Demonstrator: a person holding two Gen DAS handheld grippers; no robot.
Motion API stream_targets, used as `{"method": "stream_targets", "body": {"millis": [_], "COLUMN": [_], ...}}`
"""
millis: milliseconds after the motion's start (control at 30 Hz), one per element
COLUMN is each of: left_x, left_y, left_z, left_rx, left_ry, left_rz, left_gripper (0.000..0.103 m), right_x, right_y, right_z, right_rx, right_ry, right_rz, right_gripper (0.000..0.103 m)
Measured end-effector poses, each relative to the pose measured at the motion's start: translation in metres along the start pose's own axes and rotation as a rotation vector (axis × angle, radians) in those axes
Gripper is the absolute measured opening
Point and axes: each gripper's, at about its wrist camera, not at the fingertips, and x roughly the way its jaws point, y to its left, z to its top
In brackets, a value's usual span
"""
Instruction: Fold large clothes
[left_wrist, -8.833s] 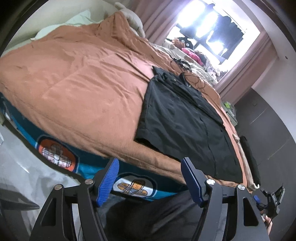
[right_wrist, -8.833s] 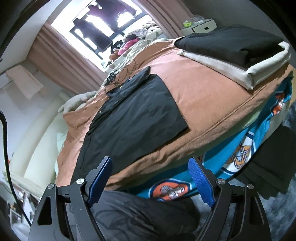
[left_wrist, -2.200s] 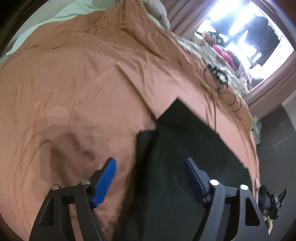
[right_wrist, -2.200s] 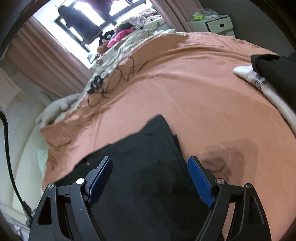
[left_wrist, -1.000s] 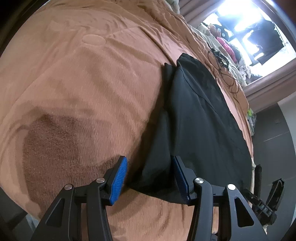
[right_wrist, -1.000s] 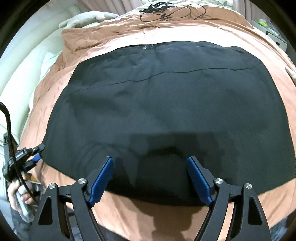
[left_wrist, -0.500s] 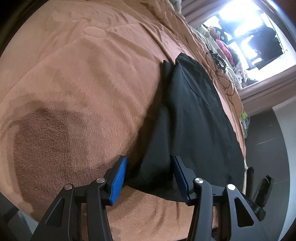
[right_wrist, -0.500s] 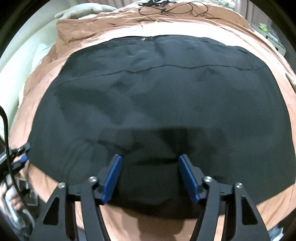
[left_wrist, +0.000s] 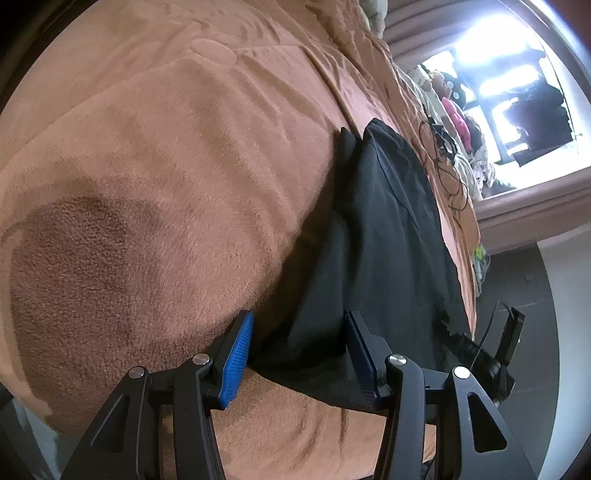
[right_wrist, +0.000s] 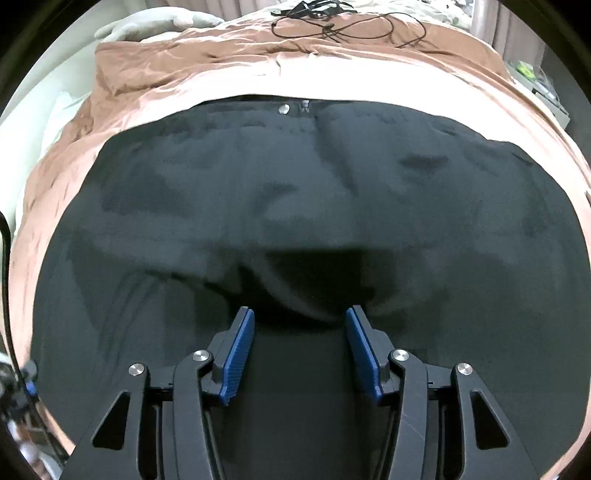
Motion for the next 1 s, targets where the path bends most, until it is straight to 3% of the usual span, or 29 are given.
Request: {"method": "stream_targets", "body": {"millis": [300,533,700,1000], "left_x": [-0.001,-0.006,-0.006,-0.015], "left_y": [0.002,0.009,0.014,0.024], "left_z": [0.001,-0.004,-0.001,-0.011], "left_rx": [-0.046,-0.109,-0.152,-0.208], "left_ry": [-0.011,-0.043,-0.032,0.009], "left_rz": [-0.011,-0.024,-0.046,-0.109], "left_gripper": [0.053,0.053,0.054,0.054], "right_x": [0.024,0.041,0.052,0.054], "right_y": [-0.008,-0.023,-0.029,-0.03], "right_z": [0.048,0.076,0.093,0.111], "right_rx": [0.061,0.132,0.169,0.157], "right_ry": [-0.01,-0.019,-0.025,-0.047], "right_rz": [0.042,0.13,0.153,0.158], "right_gripper": [0.048,0.043,0.034,0.032]}}
